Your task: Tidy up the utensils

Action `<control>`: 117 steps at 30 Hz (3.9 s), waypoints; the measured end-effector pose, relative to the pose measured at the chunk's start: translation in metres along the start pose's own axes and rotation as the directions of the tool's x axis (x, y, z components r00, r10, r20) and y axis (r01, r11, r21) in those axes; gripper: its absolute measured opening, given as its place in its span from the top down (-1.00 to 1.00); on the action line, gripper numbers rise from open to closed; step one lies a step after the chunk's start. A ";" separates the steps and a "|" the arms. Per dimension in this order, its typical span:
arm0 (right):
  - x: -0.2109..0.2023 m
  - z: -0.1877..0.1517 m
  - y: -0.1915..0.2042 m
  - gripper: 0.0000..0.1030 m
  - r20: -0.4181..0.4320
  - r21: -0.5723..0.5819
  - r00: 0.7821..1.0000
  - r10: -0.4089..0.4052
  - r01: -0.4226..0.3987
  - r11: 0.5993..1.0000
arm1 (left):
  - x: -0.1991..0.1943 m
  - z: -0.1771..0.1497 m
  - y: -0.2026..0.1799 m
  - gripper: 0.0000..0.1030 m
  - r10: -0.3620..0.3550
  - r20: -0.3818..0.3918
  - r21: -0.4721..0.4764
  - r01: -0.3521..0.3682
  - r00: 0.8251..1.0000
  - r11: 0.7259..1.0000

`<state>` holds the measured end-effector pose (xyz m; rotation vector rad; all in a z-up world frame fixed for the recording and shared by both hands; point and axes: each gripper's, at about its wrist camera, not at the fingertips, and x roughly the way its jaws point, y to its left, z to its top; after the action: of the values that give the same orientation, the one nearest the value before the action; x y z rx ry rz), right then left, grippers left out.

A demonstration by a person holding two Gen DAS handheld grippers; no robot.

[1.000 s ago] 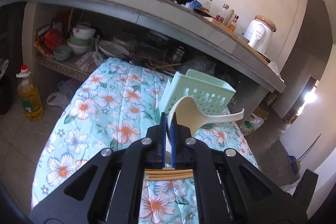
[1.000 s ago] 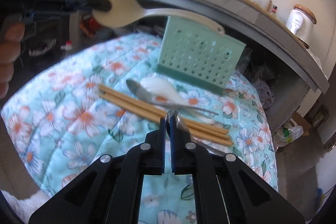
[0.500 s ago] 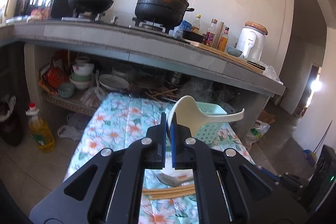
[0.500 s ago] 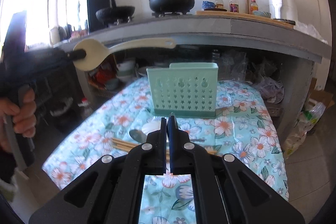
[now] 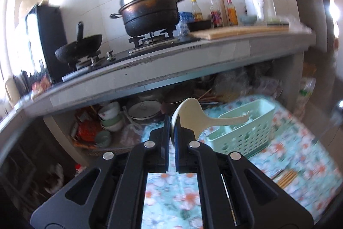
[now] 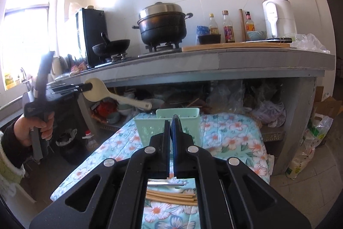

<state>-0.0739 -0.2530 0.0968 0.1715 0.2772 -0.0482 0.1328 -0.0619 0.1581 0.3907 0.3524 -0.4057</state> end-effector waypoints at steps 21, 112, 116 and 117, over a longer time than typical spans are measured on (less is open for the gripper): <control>0.018 -0.008 -0.004 0.96 -0.056 -0.009 0.998 -0.027 0.026 1.000 | 0.104 0.036 -0.044 0.81 -0.031 -0.229 0.244 0.088 0.973 0.966; 0.152 -0.093 0.027 0.32 -0.557 0.176 0.793 0.248 -0.179 0.968 | 0.057 -0.185 0.021 0.25 -0.337 -0.221 -0.627 0.132 0.915 0.768; 0.173 -0.093 0.059 0.32 -0.585 0.092 0.770 0.256 -0.250 0.964 | 0.058 -0.194 0.031 0.27 -0.311 -0.244 -0.638 0.089 0.919 0.765; 0.179 -0.094 0.067 0.32 -0.595 0.066 0.765 0.247 -0.259 0.964 | 0.058 -0.196 0.033 0.27 -0.307 -0.246 -0.641 0.083 0.920 0.763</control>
<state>0.0775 -0.1752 -0.0314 0.2004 0.8925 0.2880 0.1481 0.0327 -0.0254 -0.2429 0.8454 -0.4043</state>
